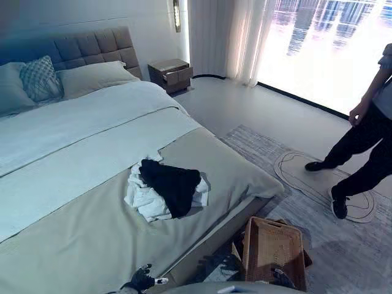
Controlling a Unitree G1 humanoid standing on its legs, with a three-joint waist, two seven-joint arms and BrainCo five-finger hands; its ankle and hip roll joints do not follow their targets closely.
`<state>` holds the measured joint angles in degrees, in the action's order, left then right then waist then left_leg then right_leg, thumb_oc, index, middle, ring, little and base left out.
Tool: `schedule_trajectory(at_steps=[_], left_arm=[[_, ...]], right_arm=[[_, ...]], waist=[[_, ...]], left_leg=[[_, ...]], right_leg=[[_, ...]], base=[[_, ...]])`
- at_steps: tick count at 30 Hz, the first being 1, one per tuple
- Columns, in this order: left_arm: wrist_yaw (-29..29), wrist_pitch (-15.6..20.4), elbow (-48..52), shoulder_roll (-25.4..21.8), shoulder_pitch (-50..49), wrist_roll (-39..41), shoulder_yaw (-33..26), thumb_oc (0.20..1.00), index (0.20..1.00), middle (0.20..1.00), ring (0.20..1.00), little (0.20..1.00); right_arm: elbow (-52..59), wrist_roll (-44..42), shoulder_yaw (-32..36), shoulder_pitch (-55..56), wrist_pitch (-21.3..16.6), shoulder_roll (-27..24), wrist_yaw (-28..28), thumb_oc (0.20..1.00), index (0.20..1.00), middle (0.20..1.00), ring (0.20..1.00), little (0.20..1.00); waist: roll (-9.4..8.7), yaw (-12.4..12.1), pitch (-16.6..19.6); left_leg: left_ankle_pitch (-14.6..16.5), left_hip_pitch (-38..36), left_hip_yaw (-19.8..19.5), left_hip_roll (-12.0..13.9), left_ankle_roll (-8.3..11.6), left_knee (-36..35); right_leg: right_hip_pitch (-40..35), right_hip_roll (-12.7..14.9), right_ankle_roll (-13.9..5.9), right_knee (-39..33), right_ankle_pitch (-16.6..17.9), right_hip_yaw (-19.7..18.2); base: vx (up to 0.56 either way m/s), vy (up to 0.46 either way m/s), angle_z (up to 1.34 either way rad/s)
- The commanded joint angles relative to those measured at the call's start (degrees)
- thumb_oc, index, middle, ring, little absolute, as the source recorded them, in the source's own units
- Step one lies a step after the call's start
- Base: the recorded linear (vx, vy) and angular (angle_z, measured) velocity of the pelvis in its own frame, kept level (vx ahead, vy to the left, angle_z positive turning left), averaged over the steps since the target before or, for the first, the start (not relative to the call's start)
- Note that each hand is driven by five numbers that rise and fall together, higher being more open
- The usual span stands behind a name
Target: Pick up clothes into the bucket
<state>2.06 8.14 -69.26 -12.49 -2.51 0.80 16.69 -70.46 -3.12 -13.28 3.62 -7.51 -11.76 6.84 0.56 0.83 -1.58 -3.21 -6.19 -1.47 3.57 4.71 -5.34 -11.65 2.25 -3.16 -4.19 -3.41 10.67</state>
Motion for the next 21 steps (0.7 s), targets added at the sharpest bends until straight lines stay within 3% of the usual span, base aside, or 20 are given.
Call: schedule_trajectory(at_steps=[1, 12, 21], left_arm=[[-0.6, 1.5, -3.2, 3.6, 3.8, 0.0, 0.0, 1.0, 1.0, 1.0, 1.0, 1.0], [2.1, 2.0, -2.1, 3.0, 4.3, 1.6, -2.1, 1.0, 1.0, 1.0, 1.0, 1.0], [10.9, 3.5, 3.9, -1.3, 10.0, 2.8, -6.6, 1.0, 1.0, 1.0, 1.0, 1.0]], right_arm=[[-0.3, 0.4, -0.4, -4.9, -1.3, 0.3, 0.3, 1.0, 1.0, 1.0, 1.0, 1.0], [-0.5, 0.1, -0.1, -4.5, -1.6, 0.3, 1.1, 1.0, 1.0, 1.0, 1.0, 1.0], [1.0, 0.8, -0.8, -5.3, -2.2, -0.5, 2.4, 1.0, 1.0, 1.0, 1.0, 1.0]], waist=[[-1.56, 0.8, -2.9], [-1.74, 0.5, -3.2], [-1.58, 1.4, -5.3]], left_leg=[[6.7, -4.1, 2.1, -3.2, -2.43, 1.4], [6.6, -3.8, 1.9, -3.4, -2.42, 1.5], [6.0, -1.4, 2.3, -3.7, -2.49, 2.0]], right_leg=[[3.3, 3.9, -4.03, 1.6, 2.3, -1.9], [3.5, 4.0, -4.08, 1.6, 2.4, -1.7], [6.6, 4.2, -4.14, 2.9, 3.0, -2.4]], base=[[-0.12, 0.065, 0.23], [0.0, 0.0, 0.0], [-0.02, 0.008, -0.03]])
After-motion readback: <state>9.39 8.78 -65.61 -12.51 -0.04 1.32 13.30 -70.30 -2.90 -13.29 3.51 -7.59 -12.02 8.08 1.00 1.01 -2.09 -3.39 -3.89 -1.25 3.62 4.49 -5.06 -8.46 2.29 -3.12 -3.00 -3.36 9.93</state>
